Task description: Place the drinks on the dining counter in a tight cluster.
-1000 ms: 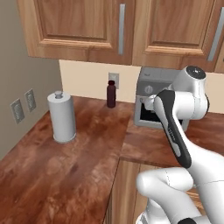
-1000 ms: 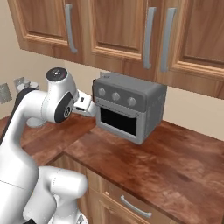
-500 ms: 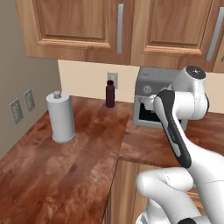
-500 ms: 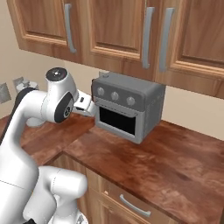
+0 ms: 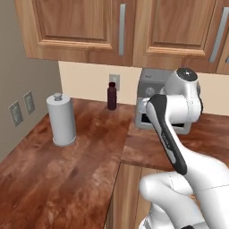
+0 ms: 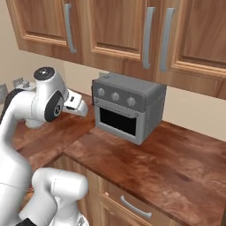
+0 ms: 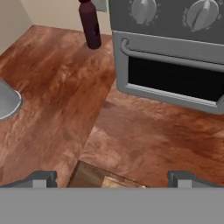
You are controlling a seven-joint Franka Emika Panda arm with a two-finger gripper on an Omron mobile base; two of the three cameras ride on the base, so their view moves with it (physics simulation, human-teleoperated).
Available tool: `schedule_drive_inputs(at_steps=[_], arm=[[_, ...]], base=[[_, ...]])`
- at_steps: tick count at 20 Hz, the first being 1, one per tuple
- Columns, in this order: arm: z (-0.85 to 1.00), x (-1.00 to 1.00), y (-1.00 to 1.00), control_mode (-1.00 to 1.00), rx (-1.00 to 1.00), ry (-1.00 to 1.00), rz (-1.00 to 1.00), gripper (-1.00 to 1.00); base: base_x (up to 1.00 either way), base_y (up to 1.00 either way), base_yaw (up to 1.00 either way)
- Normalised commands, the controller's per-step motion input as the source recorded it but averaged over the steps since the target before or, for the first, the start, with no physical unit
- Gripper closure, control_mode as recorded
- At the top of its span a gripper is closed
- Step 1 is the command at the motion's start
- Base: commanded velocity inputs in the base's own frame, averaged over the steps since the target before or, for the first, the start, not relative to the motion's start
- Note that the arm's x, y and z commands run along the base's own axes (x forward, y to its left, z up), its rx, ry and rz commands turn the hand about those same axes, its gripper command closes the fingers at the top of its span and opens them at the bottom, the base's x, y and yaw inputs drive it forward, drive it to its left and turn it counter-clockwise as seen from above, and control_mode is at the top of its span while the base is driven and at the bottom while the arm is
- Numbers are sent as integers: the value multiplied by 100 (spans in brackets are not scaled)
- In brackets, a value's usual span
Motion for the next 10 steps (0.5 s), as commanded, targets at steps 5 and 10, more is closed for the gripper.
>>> schedule_drive_inputs(at_steps=[5,10], arm=[[0,22,98,-100,-11,0,-9,-100],[-5,40,61,-100,-6,-3,-10,-100]], base=[[0,0,0],[0,0,0]])
